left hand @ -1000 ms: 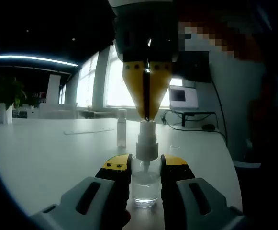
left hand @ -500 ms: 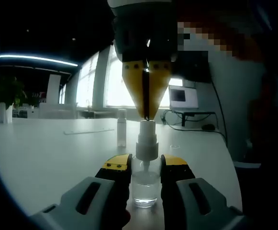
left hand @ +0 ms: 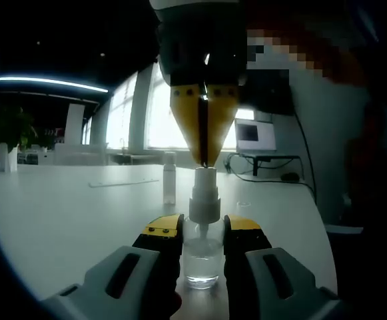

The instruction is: Clamp pump bottle remove cover press pump head put on cover

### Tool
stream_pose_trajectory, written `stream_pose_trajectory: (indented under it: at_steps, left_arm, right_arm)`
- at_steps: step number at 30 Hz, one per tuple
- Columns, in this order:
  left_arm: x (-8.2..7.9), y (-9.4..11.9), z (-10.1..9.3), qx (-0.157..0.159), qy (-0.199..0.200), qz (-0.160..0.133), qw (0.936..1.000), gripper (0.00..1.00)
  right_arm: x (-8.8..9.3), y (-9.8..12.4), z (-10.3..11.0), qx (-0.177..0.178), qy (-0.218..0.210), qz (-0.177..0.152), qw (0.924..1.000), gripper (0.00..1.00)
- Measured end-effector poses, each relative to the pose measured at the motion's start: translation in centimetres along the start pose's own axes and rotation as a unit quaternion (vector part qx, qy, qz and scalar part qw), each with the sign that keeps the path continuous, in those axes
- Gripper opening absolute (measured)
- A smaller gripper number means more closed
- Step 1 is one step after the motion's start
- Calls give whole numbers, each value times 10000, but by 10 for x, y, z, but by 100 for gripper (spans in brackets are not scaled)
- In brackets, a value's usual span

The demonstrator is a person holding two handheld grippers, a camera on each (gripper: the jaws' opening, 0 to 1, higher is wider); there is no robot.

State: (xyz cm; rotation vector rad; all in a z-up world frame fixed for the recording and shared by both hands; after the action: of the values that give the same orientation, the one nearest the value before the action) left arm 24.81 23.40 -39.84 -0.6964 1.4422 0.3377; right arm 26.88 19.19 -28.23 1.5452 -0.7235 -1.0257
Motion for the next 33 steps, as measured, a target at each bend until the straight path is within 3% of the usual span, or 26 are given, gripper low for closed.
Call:
stream_pose_trajectory:
  at_steps: [33]
  left_arm:
    - [0,0,0,-4,-8,-1,10000,15]
  right_arm:
    - [0,1,-1,21,131,15,9999,0]
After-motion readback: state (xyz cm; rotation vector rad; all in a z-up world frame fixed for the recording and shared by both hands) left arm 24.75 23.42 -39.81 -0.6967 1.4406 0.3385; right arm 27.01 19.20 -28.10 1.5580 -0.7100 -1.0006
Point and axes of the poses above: the point that each gripper's makers call its tool centre point, and the gripper's own axes: y roughly backward along the fingers, z roughly to its left, x roughly out of its underside, the point moved 8 cm from there along y, roughly backward along the fingers, and after that the axes turned 11 degrees about -z, right-handed, at the moved point
